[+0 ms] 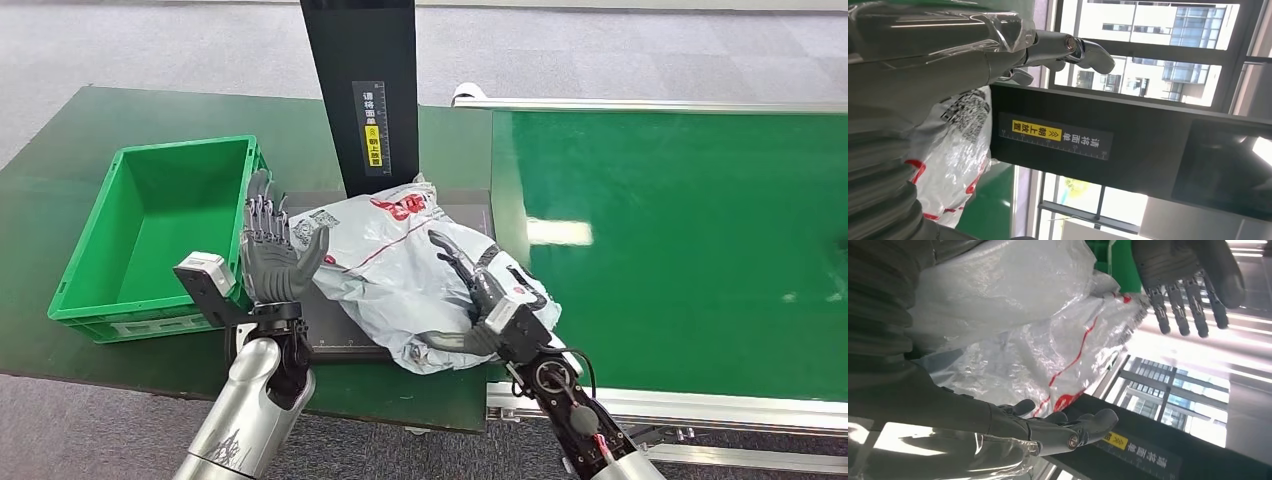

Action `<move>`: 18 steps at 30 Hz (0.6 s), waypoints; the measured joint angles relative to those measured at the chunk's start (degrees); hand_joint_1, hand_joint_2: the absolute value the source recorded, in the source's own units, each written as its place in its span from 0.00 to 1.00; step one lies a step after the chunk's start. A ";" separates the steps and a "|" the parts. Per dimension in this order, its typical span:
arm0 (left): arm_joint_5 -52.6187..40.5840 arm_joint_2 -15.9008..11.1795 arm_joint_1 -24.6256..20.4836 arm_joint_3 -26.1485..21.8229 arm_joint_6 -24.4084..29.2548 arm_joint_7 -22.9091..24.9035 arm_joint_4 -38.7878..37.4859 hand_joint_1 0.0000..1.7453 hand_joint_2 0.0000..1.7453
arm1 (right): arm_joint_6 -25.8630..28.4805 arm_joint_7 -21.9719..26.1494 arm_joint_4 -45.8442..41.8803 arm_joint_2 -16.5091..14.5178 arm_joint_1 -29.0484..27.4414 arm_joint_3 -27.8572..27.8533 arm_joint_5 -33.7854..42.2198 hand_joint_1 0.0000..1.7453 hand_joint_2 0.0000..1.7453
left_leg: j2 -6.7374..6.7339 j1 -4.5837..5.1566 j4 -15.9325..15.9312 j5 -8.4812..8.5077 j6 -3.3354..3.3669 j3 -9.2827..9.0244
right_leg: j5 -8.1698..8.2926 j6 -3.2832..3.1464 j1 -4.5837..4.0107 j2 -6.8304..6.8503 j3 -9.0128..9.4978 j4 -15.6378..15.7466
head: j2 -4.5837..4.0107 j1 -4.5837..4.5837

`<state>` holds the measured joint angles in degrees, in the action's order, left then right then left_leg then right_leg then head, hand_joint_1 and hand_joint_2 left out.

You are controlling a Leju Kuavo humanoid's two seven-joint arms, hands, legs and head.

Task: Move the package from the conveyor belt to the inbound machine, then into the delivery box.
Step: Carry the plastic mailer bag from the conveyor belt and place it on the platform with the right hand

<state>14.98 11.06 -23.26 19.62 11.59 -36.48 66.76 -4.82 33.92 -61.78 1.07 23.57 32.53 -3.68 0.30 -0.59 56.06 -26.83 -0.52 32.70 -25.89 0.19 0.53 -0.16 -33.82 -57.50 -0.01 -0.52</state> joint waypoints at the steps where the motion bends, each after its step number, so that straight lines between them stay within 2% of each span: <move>1: -0.02 -0.09 0.09 0.09 -0.07 -0.05 -0.01 0.00 1.00 | -0.95 -0.02 -0.70 0.19 -0.52 -0.73 0.80 0.00 1.00 | 0.00 0.00 0.00 0.00 0.00 0.00 | 0.00 0.00 0.00 0.00 0.00 0.00 | 0.00 0.00; 8: -3.25 -1.03 0.23 1.76 -1.06 0.05 -0.56 0.00 1.00 | -8.37 -0.76 -4.02 1.14 -2.85 -4.87 6.62 0.00 1.00 | 0.00 0.00 0.00 0.00 0.00 0.00 | 0.00 0.00 0.00 0.00 0.00 0.00 | 0.01 0.00; 13: -7.20 -1.86 0.24 4.01 -2.23 0.96 -1.20 0.00 1.00 | -10.57 -1.44 -4.77 1.59 -3.42 -6.70 7.45 0.00 1.00 | 0.00 0.00 0.00 0.00 0.00 0.00 | 0.00 0.00 0.00 0.00 0.00 0.00 | 0.01 0.01; 18: -15.48 -2.96 0.15 7.31 -4.23 2.90 -1.87 0.00 1.00 | -11.52 -2.28 -4.82 1.80 -3.54 -8.16 6.75 0.00 1.00 | 0.00 0.00 0.00 0.00 0.00 0.00 | 0.00 0.00 0.00 0.00 0.00 0.00 | 0.01 0.00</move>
<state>-0.50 8.10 -23.11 26.93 7.36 -33.58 64.89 -16.34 31.64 -66.60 2.87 20.03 24.37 3.07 0.29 -0.59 56.06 -26.83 -0.52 32.70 -25.89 0.19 0.53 -0.17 -33.82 -57.50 0.00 -0.52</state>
